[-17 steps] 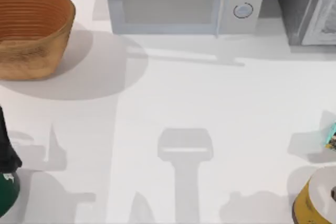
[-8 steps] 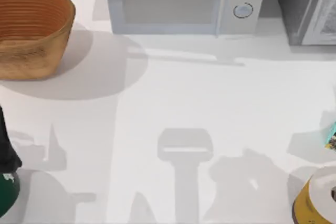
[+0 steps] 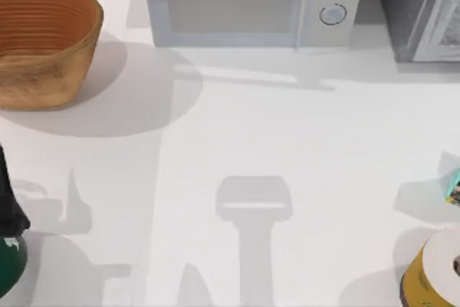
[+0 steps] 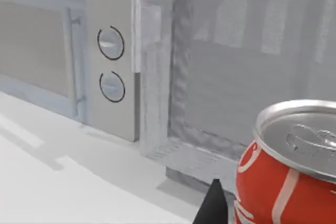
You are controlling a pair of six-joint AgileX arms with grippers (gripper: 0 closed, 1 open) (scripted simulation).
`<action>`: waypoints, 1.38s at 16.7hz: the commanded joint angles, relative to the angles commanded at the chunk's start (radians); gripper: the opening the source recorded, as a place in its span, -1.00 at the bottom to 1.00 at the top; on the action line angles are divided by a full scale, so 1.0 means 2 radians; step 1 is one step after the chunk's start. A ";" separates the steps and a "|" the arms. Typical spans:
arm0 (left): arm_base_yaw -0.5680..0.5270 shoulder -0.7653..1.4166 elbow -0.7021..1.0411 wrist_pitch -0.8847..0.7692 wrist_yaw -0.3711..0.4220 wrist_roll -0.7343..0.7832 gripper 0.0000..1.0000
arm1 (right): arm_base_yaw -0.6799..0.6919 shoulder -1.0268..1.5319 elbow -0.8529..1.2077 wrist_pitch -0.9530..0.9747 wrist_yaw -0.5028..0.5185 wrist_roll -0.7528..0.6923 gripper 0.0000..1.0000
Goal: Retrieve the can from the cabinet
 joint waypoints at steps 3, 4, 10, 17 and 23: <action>0.000 0.000 0.000 0.000 0.000 0.000 1.00 | -0.042 0.126 0.038 0.071 -0.086 -0.006 -1.00; 0.000 0.000 0.000 0.000 0.000 0.000 1.00 | -0.053 0.161 0.048 0.090 -0.110 -0.007 -1.00; 0.000 0.000 0.000 0.000 0.000 0.000 1.00 | -0.084 0.259 0.079 0.148 -0.181 -0.012 -1.00; 0.000 0.000 0.000 0.000 0.000 0.000 1.00 | -0.069 0.269 0.106 0.102 -0.129 -0.023 -1.00; 0.000 0.000 0.000 0.000 0.000 0.000 1.00 | -0.047 0.258 0.074 0.110 -0.145 -0.054 -1.00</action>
